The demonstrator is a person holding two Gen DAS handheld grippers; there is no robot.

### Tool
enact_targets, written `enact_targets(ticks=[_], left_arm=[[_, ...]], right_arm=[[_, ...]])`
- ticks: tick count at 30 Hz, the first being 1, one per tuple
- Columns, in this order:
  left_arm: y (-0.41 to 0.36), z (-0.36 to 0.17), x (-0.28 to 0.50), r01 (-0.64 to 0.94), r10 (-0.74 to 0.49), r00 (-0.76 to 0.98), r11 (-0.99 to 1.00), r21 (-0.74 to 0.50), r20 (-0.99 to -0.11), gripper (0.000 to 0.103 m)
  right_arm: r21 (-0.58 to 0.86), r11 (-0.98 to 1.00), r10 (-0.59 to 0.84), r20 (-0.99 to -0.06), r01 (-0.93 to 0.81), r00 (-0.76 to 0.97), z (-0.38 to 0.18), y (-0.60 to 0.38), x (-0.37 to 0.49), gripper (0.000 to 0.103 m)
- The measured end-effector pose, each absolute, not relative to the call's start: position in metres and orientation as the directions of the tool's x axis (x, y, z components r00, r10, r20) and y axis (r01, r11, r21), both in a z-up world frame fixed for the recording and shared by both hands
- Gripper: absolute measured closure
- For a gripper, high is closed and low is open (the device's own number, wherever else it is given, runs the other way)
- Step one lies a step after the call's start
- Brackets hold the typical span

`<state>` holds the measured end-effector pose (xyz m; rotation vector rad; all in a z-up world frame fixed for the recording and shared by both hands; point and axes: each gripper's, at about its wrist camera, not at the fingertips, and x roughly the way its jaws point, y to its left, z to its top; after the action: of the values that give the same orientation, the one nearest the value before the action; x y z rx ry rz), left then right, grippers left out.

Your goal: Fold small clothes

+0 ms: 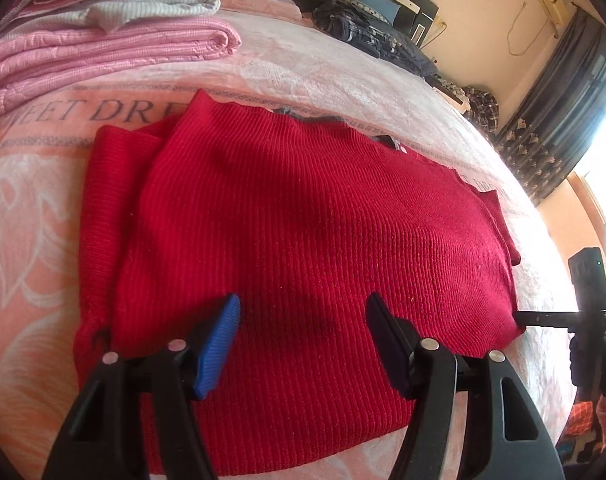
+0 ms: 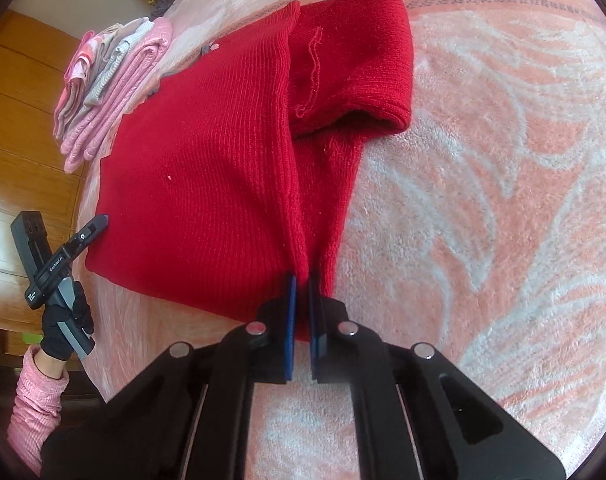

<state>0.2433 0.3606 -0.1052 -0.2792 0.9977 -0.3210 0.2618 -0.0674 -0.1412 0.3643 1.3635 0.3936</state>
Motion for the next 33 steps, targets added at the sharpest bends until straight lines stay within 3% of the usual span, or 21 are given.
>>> enact_targets(ticks=[3, 7, 10, 11, 12, 14, 17, 24, 33], left_arm=[[0.357, -0.105, 0.241, 0.136, -0.379, 0.506, 0.922, -0.362, -0.775, 0.033], [0.357, -0.102, 0.242, 0.117, -0.370, 0.509, 0.924, -0.364, -0.777, 0.033], [0.355, -0.099, 0.241, 0.099, -0.352, 0.517, 0.930, -0.354, -0.780, 0.033], [0.354, -0.099, 0.240, 0.092, -0.345, 0.519, 0.932, -0.349, -0.783, 0.033], [0.354, -0.098, 0.240, 0.085, -0.338, 0.518, 0.934, -0.346, -0.785, 0.033], [0.352, -0.095, 0.239, 0.075, -0.319, 0.520, 0.941, -0.330, -0.792, 0.033], [0.348, -0.088, 0.234, 0.075, -0.282, 0.541, 0.955, -0.288, -0.792, 0.033], [0.342, -0.070, 0.228, 0.088, -0.229, 0.589, 0.971, -0.220, -0.775, 0.033], [0.340, -0.057, 0.220, 0.111, -0.201, 0.635, 0.979, -0.169, -0.746, 0.033]], right_arm=[[0.491, 0.870, 0.493, -0.857, -0.053, 0.152, -0.141, -0.069, 0.266, 0.098], [0.516, 0.855, 0.518, -0.842, -0.054, 0.150, -0.136, -0.071, 0.265, 0.088], [0.522, 0.852, 0.521, -0.834, -0.044, 0.179, -0.124, -0.075, 0.269, 0.063], [0.507, 0.861, 0.505, -0.841, -0.042, 0.197, -0.120, -0.077, 0.271, 0.050], [0.486, 0.873, 0.482, -0.849, -0.041, 0.216, -0.115, -0.080, 0.273, 0.046], [0.474, 0.880, 0.467, -0.850, -0.032, 0.242, -0.110, -0.089, 0.275, 0.046], [0.489, 0.872, 0.471, -0.845, 0.009, 0.254, -0.112, -0.106, 0.280, 0.037], [0.621, 0.782, 0.591, -0.763, 0.044, 0.261, -0.142, -0.128, 0.296, 0.037], [0.605, 0.796, 0.586, -0.762, -0.022, 0.276, -0.140, -0.100, 0.328, 0.037]])
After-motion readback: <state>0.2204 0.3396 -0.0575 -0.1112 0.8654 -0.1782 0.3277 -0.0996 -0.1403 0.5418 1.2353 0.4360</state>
